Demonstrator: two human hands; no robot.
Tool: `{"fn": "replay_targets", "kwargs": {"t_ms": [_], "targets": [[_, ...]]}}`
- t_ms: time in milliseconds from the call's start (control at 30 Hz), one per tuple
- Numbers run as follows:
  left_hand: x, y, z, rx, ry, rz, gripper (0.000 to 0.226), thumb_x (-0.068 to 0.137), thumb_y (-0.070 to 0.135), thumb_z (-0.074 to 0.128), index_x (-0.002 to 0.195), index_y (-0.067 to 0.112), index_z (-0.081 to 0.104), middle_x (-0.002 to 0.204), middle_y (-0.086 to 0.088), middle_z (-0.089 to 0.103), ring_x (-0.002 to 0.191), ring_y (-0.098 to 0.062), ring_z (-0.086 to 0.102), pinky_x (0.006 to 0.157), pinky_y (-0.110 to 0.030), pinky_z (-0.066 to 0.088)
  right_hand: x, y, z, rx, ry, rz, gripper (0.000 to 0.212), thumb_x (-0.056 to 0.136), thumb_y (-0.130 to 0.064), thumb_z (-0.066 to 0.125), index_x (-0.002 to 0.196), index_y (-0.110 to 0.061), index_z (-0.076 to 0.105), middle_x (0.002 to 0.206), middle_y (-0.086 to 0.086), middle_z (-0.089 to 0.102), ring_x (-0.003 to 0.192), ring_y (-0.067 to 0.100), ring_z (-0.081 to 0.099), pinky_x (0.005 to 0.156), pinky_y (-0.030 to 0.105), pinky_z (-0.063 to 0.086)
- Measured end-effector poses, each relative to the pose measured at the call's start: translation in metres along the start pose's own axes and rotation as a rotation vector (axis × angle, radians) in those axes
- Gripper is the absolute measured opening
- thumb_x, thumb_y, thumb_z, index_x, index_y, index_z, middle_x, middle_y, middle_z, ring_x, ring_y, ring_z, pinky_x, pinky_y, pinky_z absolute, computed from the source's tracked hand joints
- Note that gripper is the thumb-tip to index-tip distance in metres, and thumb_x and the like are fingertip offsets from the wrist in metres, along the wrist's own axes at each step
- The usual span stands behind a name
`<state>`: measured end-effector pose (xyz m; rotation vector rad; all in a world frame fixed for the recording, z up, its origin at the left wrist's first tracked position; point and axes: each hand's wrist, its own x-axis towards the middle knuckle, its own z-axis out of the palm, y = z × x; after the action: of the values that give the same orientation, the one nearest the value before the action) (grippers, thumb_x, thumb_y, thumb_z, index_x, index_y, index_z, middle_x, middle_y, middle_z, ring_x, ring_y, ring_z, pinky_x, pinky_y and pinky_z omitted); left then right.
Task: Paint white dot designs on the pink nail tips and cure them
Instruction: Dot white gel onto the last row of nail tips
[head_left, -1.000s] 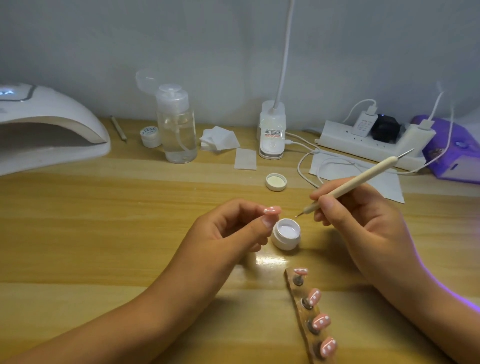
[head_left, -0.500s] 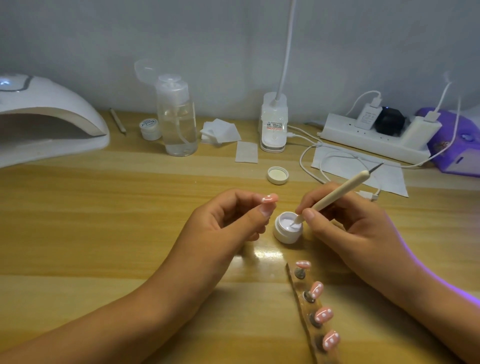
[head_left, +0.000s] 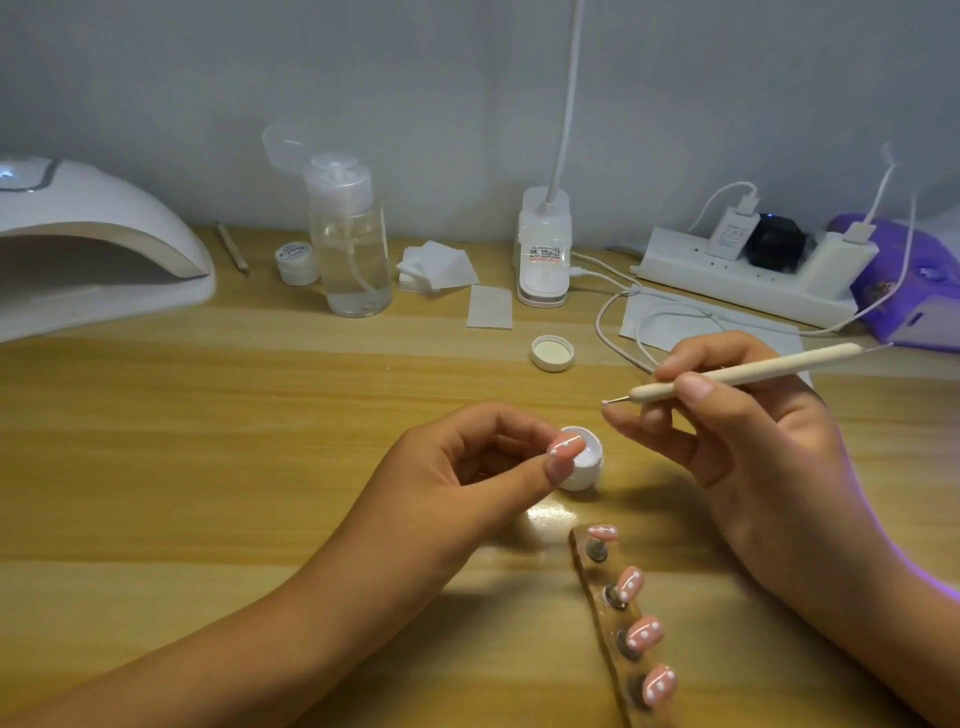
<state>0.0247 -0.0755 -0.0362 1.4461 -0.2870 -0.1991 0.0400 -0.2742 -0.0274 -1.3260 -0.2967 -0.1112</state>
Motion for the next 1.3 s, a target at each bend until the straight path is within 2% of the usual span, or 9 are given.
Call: {"fn": "replay_targets", "kwargs": {"t_ms": [167,267,400,800,1300], "targets": [[0.0002,-0.0019,-0.001,0.021,-0.033,0.005,0.018,0.07,0.038,0.075,0.082,0.026,0.074,0.079,0.007,0.072,0.073,-0.001,0.064,0.067,-0.012,0.047,-0.0002,0.0,0.0012,0.129,-0.094,0.093,0.007,0.077,-0.01,0.065,0.077,-0.016,0.067,0.072,0.004,0.06,0.068,0.01,0.061,0.078,0.038,0.057],[0.0,-0.0008,-0.0007,0.034,-0.048,0.008,0.013,0.074,0.034,0.077,0.083,0.025,0.074,0.077,0.009,0.071,0.072,0.001,0.063,0.066,-0.01,0.046,-0.0014,0.0006,0.0025,0.126,-0.118,0.112,0.002,0.073,-0.018,0.066,0.074,-0.017,0.066,0.07,0.004,0.058,0.065,0.009,0.059,0.075,0.036,0.058],[0.0002,0.0003,-0.0003,0.038,-0.058,0.017,0.014,0.072,0.034,0.076,0.082,0.024,0.074,0.076,0.009,0.071,0.071,0.001,0.062,0.065,-0.009,0.045,-0.0027,0.001,0.0035,0.098,-0.142,0.116,0.001,0.072,-0.018,0.065,0.073,-0.018,0.066,0.069,0.003,0.058,0.064,0.008,0.059,0.071,0.033,0.058],[-0.0001,-0.0015,-0.0004,0.057,-0.047,0.006,0.012,0.073,0.032,0.074,0.082,0.025,0.074,0.08,0.005,0.073,0.074,-0.002,0.062,0.068,-0.012,0.047,-0.0035,0.001,0.0045,0.061,-0.148,0.126,0.002,0.07,-0.019,0.066,0.073,-0.02,0.067,0.071,0.001,0.06,0.066,0.008,0.064,0.07,0.031,0.058],[0.0001,-0.0023,-0.0004,0.061,-0.042,0.012,0.013,0.072,0.032,0.075,0.082,0.024,0.074,0.077,0.007,0.072,0.07,0.0,0.059,0.064,-0.01,0.044,-0.0038,0.0007,0.0047,0.052,-0.149,0.131,0.002,0.07,-0.02,0.066,0.072,-0.02,0.066,0.069,0.003,0.059,0.065,0.008,0.061,0.071,0.032,0.058]]}}
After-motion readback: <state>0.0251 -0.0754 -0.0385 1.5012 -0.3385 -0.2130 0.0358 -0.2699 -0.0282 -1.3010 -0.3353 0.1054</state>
